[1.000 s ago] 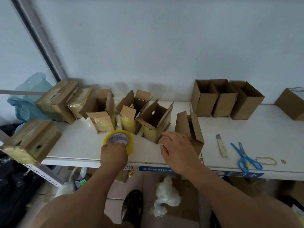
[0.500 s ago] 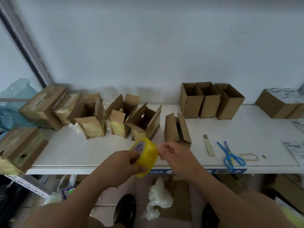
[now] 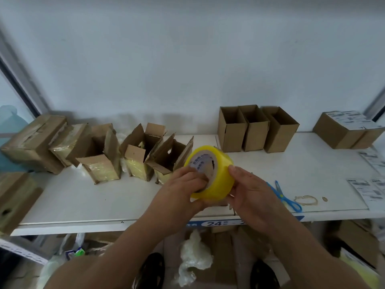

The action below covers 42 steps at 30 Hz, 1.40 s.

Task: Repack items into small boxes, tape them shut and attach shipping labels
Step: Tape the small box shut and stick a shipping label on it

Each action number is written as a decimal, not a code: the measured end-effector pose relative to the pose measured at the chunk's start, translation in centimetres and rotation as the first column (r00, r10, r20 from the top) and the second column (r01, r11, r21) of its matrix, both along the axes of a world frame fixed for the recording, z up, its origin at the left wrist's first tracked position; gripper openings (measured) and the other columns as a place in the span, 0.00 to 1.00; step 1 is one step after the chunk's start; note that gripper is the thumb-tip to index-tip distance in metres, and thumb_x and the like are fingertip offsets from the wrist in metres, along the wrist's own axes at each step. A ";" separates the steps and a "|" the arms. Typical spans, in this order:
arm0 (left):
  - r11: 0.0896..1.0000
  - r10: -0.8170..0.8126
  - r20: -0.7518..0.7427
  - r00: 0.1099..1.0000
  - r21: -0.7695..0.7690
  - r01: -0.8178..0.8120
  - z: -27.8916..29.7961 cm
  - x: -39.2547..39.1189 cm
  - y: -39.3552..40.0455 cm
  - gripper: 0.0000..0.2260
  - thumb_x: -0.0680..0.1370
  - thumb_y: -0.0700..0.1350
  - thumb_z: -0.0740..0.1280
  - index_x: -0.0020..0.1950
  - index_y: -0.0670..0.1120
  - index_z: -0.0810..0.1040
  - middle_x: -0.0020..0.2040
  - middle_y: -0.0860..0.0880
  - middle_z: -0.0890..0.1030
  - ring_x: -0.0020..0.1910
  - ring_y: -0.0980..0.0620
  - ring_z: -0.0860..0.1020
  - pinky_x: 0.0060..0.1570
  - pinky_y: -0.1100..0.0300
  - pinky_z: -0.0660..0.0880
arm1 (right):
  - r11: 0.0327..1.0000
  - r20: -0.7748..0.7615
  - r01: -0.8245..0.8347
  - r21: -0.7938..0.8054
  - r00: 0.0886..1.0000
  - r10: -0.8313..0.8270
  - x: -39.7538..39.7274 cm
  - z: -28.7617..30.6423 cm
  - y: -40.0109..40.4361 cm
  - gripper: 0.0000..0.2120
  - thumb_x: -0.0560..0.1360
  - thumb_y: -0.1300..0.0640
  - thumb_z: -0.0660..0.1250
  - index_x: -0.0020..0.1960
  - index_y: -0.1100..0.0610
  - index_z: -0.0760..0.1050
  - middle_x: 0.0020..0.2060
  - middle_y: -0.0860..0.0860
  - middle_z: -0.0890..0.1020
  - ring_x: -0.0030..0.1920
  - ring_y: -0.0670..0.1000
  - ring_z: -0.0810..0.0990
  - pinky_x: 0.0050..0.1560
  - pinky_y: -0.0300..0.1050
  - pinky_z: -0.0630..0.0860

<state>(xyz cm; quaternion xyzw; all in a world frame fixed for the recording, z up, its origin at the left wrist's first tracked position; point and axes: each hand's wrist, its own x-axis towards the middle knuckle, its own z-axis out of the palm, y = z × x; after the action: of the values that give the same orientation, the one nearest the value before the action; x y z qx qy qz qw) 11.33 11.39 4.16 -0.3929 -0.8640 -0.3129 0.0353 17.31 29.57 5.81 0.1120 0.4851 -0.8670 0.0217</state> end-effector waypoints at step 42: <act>0.890 -0.048 -0.213 0.976 0.435 0.139 -0.9 -5.7 7.3 0.05 0.80 0.50 0.63 0.53 0.54 0.77 0.67 0.55 0.71 0.65 0.53 0.71 0.58 0.54 0.73 | 0.954 0.060 0.209 -0.214 0.978 -0.201 -3.4 0.2 3.8 0.22 0.78 0.50 0.61 0.67 0.61 0.72 0.57 0.60 0.83 0.52 0.56 0.84 0.44 0.50 0.82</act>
<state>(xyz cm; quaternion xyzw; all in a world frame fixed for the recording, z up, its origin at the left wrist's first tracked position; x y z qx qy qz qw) 5.65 18.67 3.29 -0.4445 -0.7411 -0.4642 0.1943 13.93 33.37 6.03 0.1748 0.3720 -0.9104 -0.0472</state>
